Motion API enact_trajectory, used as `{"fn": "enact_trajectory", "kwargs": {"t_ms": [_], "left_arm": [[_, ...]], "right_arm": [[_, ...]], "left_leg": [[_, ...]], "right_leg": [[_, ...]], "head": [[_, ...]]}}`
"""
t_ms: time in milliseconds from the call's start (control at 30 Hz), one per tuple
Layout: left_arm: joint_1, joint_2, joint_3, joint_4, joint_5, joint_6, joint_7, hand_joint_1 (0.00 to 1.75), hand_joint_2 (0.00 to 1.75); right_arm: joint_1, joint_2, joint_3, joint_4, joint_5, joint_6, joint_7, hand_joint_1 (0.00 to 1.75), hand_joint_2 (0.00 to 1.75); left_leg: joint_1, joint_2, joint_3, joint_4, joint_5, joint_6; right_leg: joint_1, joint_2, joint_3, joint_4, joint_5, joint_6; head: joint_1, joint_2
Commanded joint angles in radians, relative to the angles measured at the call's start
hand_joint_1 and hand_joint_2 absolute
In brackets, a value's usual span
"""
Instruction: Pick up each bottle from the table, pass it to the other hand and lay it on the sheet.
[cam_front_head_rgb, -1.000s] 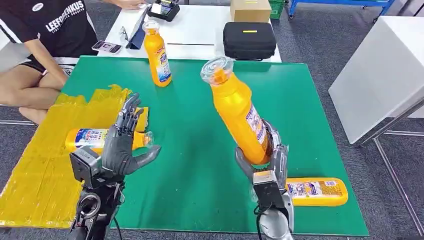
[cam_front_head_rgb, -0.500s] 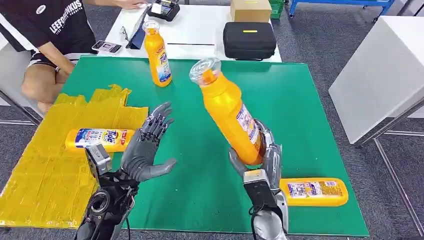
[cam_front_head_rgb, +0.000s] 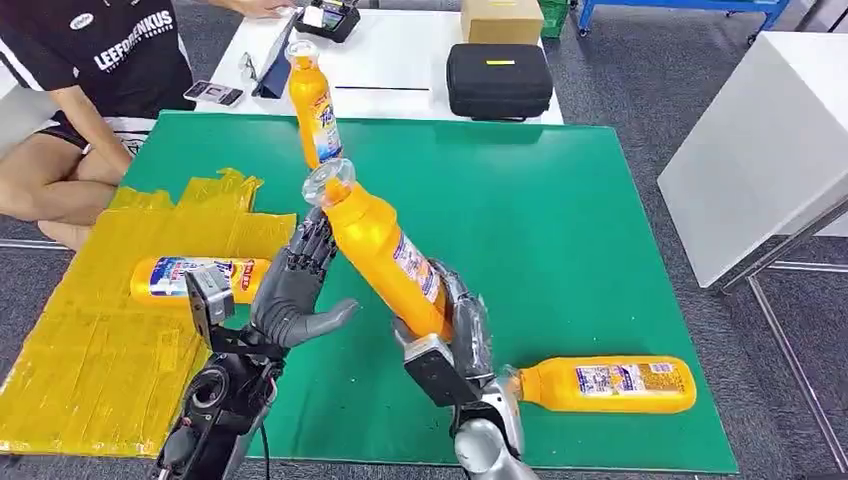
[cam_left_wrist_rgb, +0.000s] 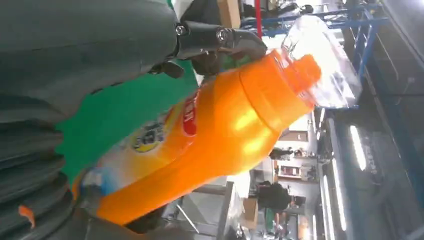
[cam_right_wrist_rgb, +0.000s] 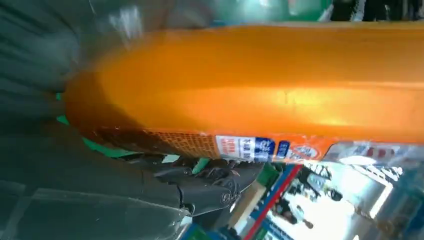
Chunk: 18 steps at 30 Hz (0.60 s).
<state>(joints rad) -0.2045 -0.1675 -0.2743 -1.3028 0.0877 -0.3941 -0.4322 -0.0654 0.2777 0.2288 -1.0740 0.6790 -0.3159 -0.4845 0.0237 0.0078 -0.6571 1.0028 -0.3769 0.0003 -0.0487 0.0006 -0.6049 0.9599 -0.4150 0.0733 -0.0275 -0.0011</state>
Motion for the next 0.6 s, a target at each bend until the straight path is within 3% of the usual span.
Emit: {"fn": "enact_trajectory", "kwargs": {"t_ms": [33,267,300,600], "left_arm": [[-0.045,0.021,0.005,0.115,0.025,-0.002,-0.005,0.0,1.75],[-0.054,0.019,0.015,0.142,0.036,-0.008,-0.01,0.0,1.75],[-0.052,0.017,0.023,0.146,0.049,-0.009,-0.004,0.0,1.75],[-0.064,0.018,0.045,0.197,0.056,-0.02,-0.015,0.0,1.75]], "right_arm": [[-0.094,0.024,0.13,0.277,0.009,0.02,-0.034,1.75,1.75],[-0.125,0.021,0.14,0.322,-0.01,-0.017,-0.05,1.75,1.75],[-0.119,0.022,0.115,0.302,-0.028,-0.077,-0.064,1.75,1.75],[-0.158,0.001,0.127,0.342,-0.073,-0.103,-0.085,1.75,1.75]], "left_leg": [[0.0,0.002,0.004,-0.001,-0.002,0.001],[0.0,0.0,0.006,-0.001,-0.003,0.001],[0.0,0.001,0.005,0.0,-0.002,0.001],[0.0,0.0,0.005,-0.001,-0.002,0.001]], "right_leg": [[0.001,0.002,0.004,-0.001,0.0,-0.004],[0.001,0.001,0.006,-0.001,-0.002,-0.007],[0.001,0.001,0.005,-0.001,-0.001,-0.006],[0.001,0.0,0.005,-0.001,-0.002,-0.006]], "head": [[0.0,0.0],[0.0,0.0],[0.0,0.0],[0.0,0.0]]}}
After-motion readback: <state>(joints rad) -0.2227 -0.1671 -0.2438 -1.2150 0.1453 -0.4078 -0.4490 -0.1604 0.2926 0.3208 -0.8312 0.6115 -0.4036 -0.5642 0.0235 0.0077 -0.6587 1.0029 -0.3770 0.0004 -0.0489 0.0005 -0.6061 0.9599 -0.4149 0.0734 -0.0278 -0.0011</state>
